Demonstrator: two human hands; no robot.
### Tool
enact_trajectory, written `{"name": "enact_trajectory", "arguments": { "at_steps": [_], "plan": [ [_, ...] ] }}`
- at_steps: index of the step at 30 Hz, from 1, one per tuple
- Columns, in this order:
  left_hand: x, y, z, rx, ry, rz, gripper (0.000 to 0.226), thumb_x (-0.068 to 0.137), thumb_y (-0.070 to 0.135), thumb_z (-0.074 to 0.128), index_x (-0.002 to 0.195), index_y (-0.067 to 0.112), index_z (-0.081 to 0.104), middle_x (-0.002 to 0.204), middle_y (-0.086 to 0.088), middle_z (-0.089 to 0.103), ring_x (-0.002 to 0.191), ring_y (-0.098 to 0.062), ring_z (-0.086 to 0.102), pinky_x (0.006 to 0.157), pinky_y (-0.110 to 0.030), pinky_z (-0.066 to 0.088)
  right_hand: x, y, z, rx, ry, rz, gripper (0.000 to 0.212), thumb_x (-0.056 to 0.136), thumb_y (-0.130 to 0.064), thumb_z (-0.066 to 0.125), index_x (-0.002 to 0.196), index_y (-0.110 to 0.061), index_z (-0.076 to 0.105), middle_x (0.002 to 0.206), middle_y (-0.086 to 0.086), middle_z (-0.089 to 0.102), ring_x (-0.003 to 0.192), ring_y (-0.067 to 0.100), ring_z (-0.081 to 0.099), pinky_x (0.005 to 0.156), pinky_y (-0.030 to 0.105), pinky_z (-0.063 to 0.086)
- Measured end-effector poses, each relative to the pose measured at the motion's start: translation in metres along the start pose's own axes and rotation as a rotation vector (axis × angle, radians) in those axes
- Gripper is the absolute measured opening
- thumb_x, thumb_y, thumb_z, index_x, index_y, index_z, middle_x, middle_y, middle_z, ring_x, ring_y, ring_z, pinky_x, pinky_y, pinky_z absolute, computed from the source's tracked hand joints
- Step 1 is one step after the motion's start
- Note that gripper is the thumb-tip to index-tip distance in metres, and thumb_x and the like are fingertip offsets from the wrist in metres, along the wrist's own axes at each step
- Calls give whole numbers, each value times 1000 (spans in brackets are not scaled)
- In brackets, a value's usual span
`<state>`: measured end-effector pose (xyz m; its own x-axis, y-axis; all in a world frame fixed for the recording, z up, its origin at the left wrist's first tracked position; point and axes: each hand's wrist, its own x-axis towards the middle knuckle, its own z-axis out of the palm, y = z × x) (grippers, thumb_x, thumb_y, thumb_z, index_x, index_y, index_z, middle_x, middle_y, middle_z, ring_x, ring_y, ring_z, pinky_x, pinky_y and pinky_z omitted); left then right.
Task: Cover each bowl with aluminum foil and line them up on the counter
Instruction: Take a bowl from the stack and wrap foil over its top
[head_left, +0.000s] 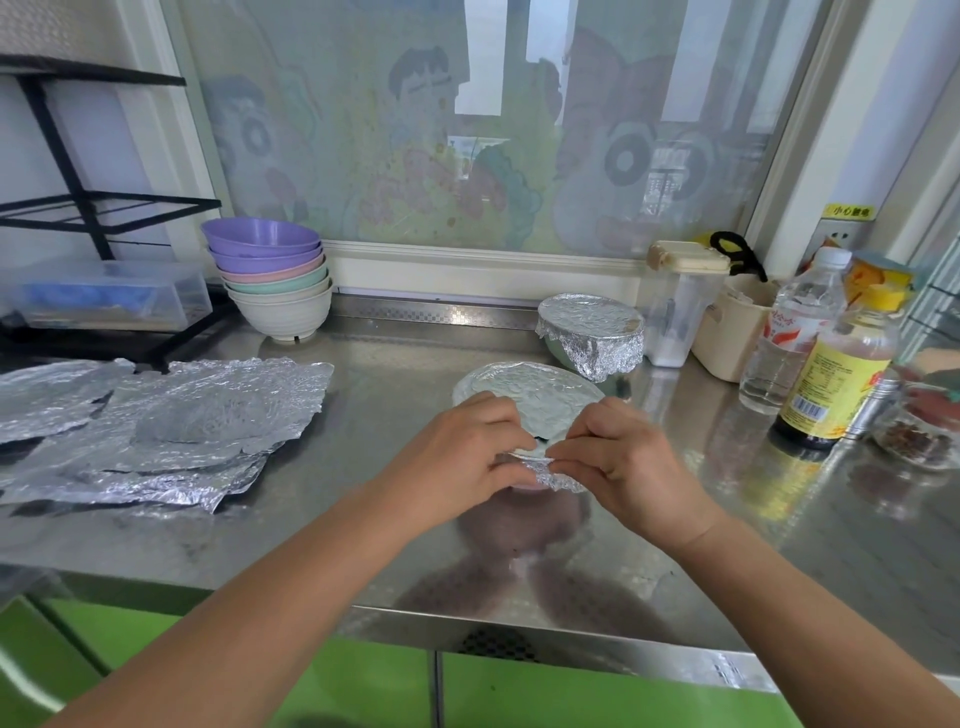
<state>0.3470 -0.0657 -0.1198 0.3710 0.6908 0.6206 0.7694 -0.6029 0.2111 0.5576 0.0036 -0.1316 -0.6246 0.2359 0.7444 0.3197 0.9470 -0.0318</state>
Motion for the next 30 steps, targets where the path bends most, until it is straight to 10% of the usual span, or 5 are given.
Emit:
{"name": "enact_trajectory", "arguments": {
  "at_steps": [30],
  "plan": [
    [-4, -3, 4, 134, -7, 63, 29, 69, 23, 84, 90, 9, 70, 86, -3, 56, 81, -18, 49, 72, -26, 40, 0, 0, 1, -17, -19, -30, 23, 91, -27, 63, 84, -8, 75, 80, 4, 61, 72, 26, 54, 66, 36, 47]
  ]
}}
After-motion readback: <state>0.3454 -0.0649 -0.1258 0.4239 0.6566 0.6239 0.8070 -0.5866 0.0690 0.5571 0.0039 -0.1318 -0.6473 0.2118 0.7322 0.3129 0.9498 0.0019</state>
